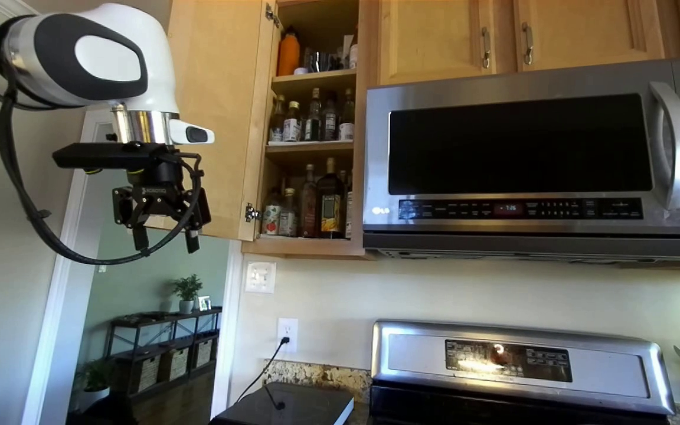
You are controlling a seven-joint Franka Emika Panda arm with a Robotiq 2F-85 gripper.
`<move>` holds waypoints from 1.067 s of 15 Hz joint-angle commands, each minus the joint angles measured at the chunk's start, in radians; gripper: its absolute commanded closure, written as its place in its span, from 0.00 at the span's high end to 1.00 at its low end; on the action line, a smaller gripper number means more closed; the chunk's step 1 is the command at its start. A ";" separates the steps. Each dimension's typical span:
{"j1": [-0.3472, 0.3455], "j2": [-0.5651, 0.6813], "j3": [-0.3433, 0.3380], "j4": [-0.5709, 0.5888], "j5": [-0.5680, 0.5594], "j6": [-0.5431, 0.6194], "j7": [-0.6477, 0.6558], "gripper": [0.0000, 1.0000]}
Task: Close the door of the top cabinet on the left
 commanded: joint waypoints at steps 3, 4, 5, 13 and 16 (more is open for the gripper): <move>0.098 0.096 0.052 0.103 0.049 0.096 0.011 1.00; 0.110 0.111 0.058 0.119 0.060 0.109 0.011 1.00; 0.122 0.131 0.065 0.139 0.073 0.118 0.016 1.00; 0.179 0.223 0.106 0.251 0.168 0.118 0.028 1.00; 0.182 0.241 0.128 0.261 0.156 0.165 0.016 1.00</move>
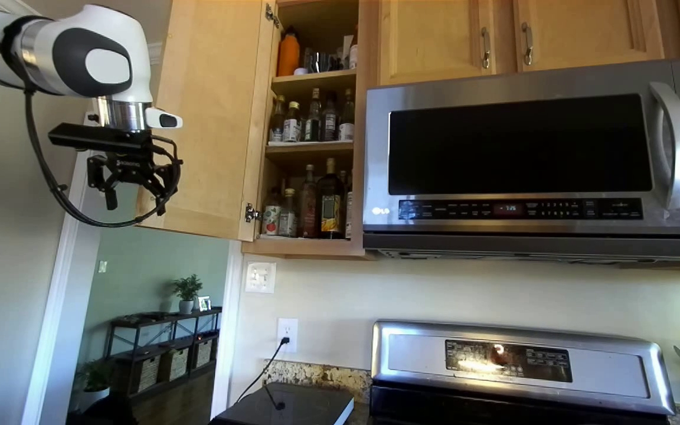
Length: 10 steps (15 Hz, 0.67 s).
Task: Close the door of the top cabinet on the left
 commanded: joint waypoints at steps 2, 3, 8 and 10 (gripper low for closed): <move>0.023 0.038 0.019 0.019 0.000 0.085 -0.001 1.00; 0.022 0.043 0.024 0.017 -0.004 0.107 -0.001 1.00; 0.017 0.061 0.033 0.007 -0.025 0.187 -0.002 1.00; 0.014 0.069 0.036 0.001 -0.039 0.233 -0.006 1.00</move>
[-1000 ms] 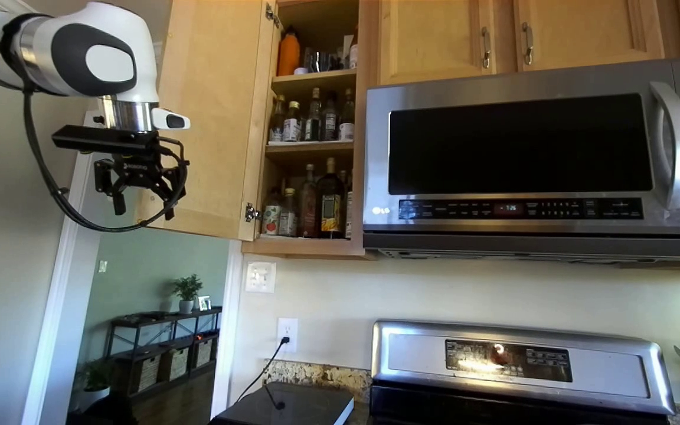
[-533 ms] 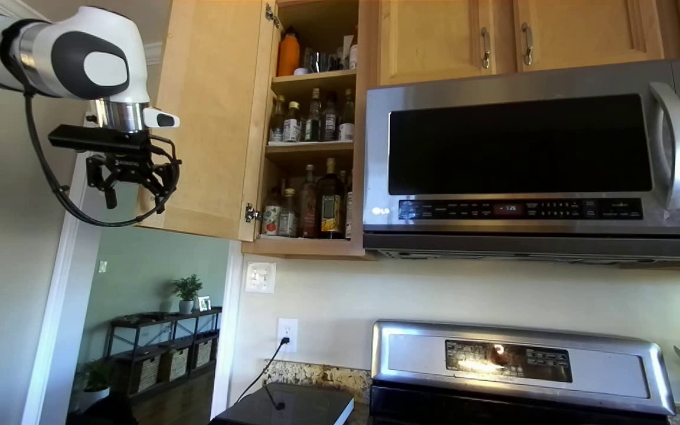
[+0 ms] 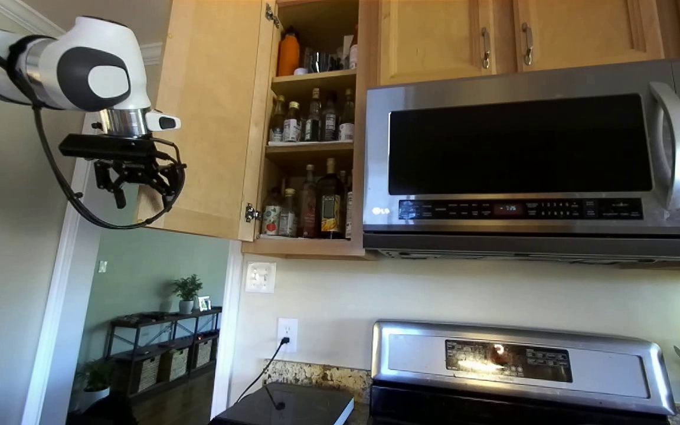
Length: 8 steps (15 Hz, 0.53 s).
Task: Close the door of the top cabinet on the left
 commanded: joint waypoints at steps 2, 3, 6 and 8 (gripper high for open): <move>0.005 0.022 -0.003 -0.008 -0.049 0.097 -0.005 1.00; 0.003 0.026 -0.006 -0.009 -0.059 0.105 -0.003 1.00; -0.008 0.031 -0.012 -0.022 -0.094 0.120 0.001 1.00; -0.018 0.023 -0.020 -0.036 -0.119 0.110 0.005 1.00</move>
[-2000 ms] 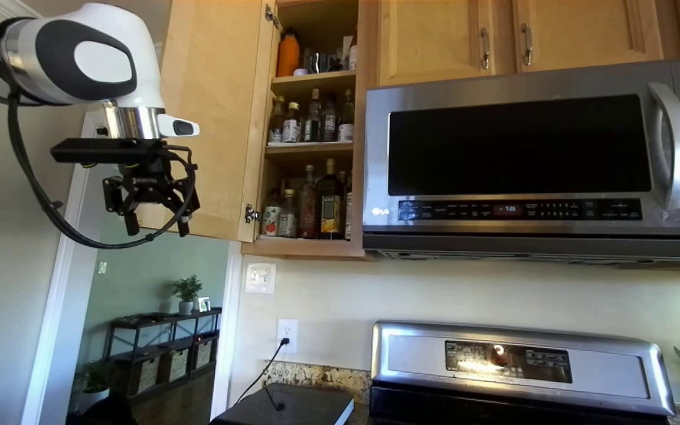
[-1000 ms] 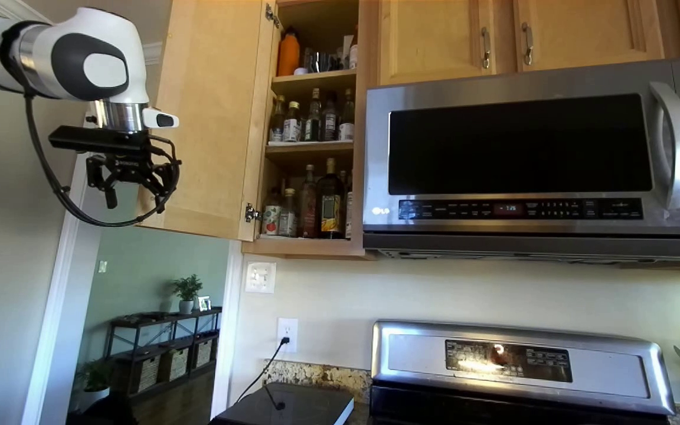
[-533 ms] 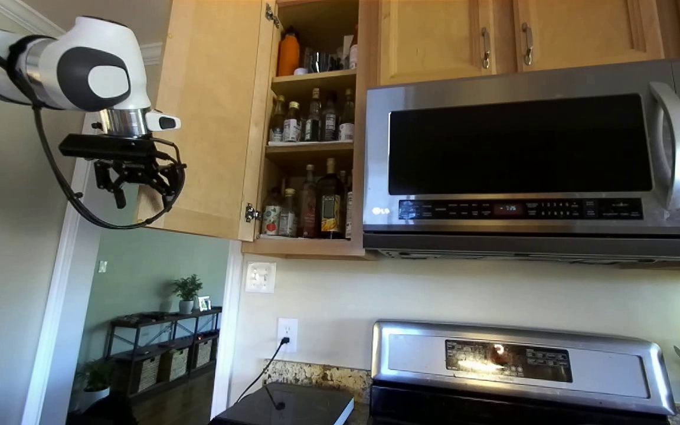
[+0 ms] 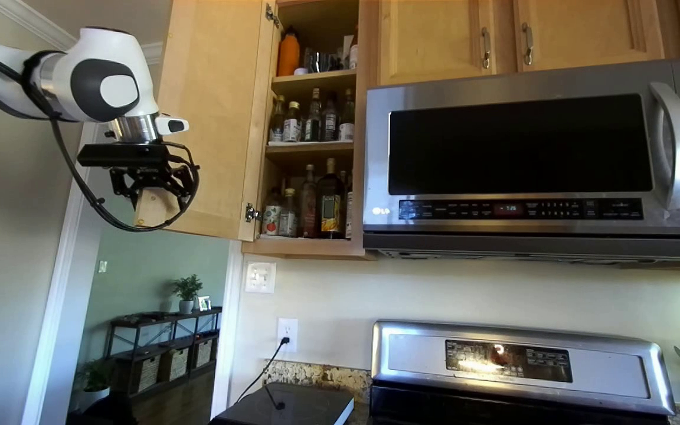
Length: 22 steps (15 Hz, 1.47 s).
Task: Close the door of the top cabinet on the left
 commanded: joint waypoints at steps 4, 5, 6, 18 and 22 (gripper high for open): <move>-0.020 -0.050 -0.020 -0.064 -0.079 0.014 0.005 1.00; -0.032 -0.059 -0.022 -0.070 -0.097 0.018 0.008 1.00; -0.045 -0.069 -0.026 -0.076 -0.115 0.020 0.012 1.00; -0.299 -0.114 -0.136 -0.113 -0.373 -0.006 0.035 1.00; -0.313 -0.139 -0.148 -0.112 -0.419 -0.134 -0.010 1.00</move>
